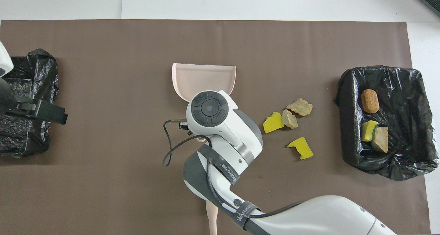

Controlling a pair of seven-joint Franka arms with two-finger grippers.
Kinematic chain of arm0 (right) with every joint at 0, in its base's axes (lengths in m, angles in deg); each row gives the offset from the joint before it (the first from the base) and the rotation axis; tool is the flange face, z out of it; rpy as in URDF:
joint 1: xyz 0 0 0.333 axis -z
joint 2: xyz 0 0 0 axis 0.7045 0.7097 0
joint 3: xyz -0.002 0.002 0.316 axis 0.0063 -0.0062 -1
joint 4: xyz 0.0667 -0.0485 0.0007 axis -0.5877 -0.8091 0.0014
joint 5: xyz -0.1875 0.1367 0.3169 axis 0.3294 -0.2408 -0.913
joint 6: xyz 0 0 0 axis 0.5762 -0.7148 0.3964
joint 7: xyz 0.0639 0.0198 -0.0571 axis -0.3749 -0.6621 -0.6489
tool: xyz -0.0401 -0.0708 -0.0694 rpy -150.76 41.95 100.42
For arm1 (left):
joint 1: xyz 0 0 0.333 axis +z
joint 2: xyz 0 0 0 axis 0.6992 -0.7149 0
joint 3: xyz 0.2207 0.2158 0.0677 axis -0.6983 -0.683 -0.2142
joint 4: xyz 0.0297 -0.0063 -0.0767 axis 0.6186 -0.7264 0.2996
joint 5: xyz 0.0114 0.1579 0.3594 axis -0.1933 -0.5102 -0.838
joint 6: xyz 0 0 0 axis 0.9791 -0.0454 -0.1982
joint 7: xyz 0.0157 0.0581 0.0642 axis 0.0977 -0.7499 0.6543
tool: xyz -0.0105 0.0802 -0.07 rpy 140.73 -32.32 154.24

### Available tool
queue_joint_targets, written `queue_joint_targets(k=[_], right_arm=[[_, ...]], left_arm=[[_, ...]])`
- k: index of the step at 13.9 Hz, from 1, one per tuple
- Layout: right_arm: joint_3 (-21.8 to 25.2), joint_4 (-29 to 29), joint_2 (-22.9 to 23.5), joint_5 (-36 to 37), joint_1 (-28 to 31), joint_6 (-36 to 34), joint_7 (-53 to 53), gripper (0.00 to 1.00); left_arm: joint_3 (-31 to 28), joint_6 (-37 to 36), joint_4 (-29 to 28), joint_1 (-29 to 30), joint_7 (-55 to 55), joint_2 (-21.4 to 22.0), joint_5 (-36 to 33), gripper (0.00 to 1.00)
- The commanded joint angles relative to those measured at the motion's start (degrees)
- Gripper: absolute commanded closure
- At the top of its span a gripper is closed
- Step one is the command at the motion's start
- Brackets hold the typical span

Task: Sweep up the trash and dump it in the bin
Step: 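Set the empty dustpan down mid-table and release it with the right gripper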

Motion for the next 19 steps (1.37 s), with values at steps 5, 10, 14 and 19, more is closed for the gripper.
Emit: queue_joint_targets(k=[5,10,14,19], right_arm=[[-0.1,-2.6,0.5,2.2,1.4,3.2,0.2,1.0],[-0.4,-3.0,-0.9,3.2,2.8,1.0,-0.7,0.0],[-0.6,-3.0,-9.4,0.0,6.4,-12.8,-9.3,0.0],[-0.5,-13.6,-23.6,-9.0,5.6,-22.9,-9.8,0.0]], left_arm=[[0.4,-1.7,-0.2,2.2,-0.3,1.0,-1.1,0.0],[0.4,-1.4,-0.4,2.1,-0.3,1.0,-1.1,0.0],[0.5,-1.1,-1.6,1.6,-0.4,1.6,-1.1,0.0],[1.0,2.8,-2.9,1.3,-0.5,1.8,-1.0,0.0]])
